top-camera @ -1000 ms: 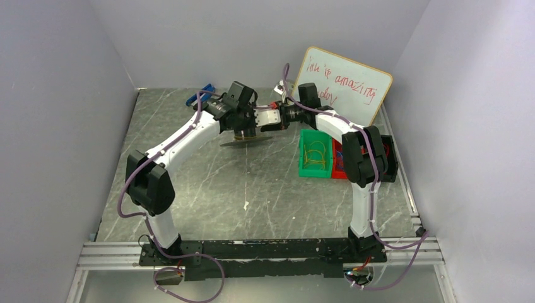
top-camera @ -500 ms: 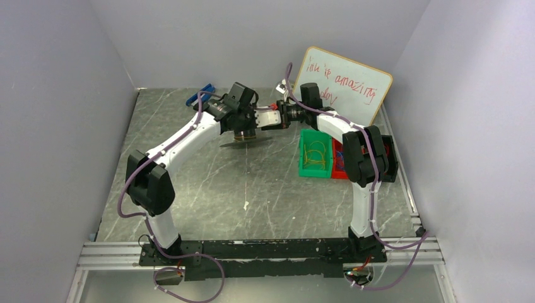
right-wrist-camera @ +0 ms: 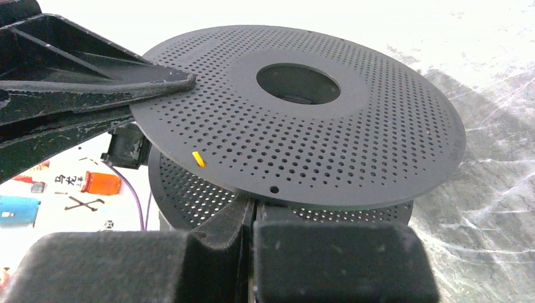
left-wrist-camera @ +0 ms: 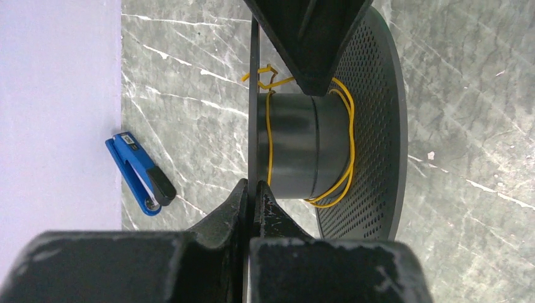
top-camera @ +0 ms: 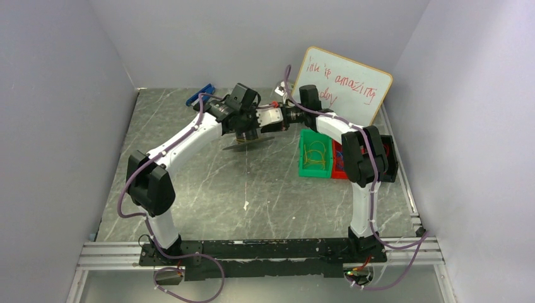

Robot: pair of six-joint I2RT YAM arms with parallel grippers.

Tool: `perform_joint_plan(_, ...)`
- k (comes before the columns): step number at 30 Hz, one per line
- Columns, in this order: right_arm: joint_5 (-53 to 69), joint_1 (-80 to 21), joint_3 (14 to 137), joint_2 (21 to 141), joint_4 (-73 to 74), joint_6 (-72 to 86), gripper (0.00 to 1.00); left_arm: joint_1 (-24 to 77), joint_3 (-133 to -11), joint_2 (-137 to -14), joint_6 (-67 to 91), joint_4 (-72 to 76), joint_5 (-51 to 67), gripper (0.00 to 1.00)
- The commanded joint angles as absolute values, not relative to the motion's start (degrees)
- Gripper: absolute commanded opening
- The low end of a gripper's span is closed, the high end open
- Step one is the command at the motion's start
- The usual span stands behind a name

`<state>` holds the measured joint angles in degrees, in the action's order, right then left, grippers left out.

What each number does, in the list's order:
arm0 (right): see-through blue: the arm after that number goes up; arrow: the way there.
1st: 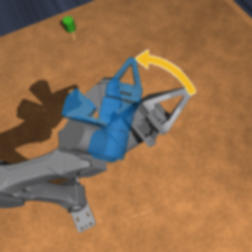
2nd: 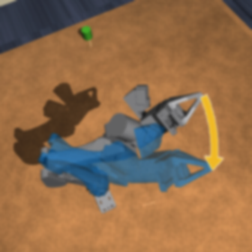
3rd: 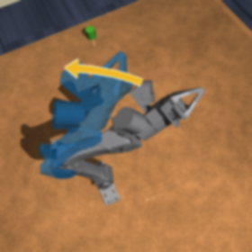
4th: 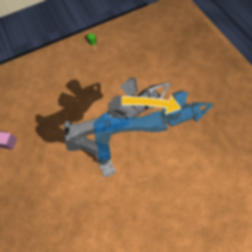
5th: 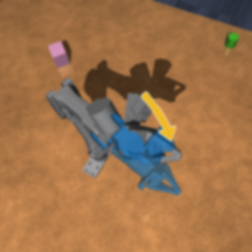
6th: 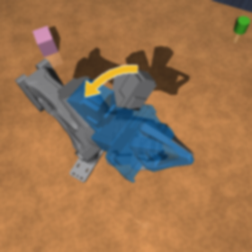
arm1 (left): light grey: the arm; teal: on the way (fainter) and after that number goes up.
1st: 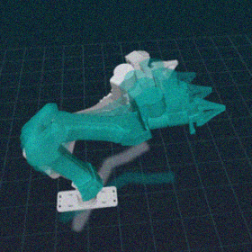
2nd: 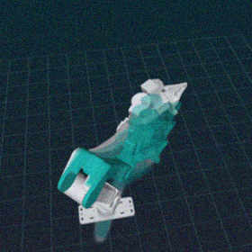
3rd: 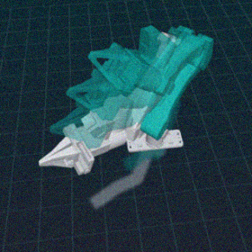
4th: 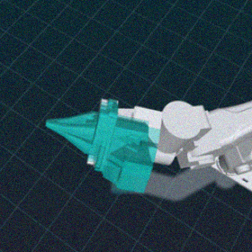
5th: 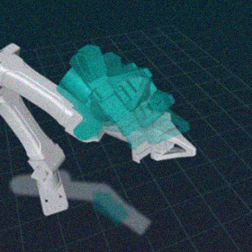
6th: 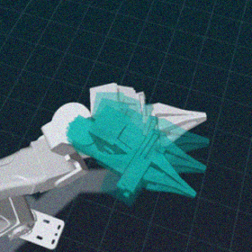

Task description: Wrap the cables

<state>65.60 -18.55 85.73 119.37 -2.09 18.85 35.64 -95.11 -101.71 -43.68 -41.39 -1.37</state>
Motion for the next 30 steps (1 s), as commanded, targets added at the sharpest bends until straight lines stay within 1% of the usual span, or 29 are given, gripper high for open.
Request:
perform_joint_plan(1, 66.2, -18.9, 85.9, 119.9, -4.5, 18.0, 0.00, 36.4, -97.7, -99.6, -40.2, -39.4, 0.1, 0.03)
perform_joint_plan(6, 67.4, -19.0, 87.0, 121.1, -3.5, 17.9, 0.00, 36.4, -97.6, -99.3, -40.5, -38.6, 0.1, 0.03)
perform_joint_plan(15, 70.3, -19.3, 87.0, 123.1, -6.3, 21.3, 0.00, 36.6, -97.7, -99.3, -47.1, -36.7, -2.5, 0.02)
perform_joint_plan(23, 72.9, -19.3, 88.1, 124.5, -12.2, 27.2, 0.00, 38.5, -93.3, -98.3, -51.7, -34.8, -5.8, 0.02)
perform_joint_plan(30, 75.0, -18.9, 85.8, 124.8, -24.5, 36.8, 0.00, 38.9, -90.6, -97.6, -53.2, -34.5, -7.4, 0.03)
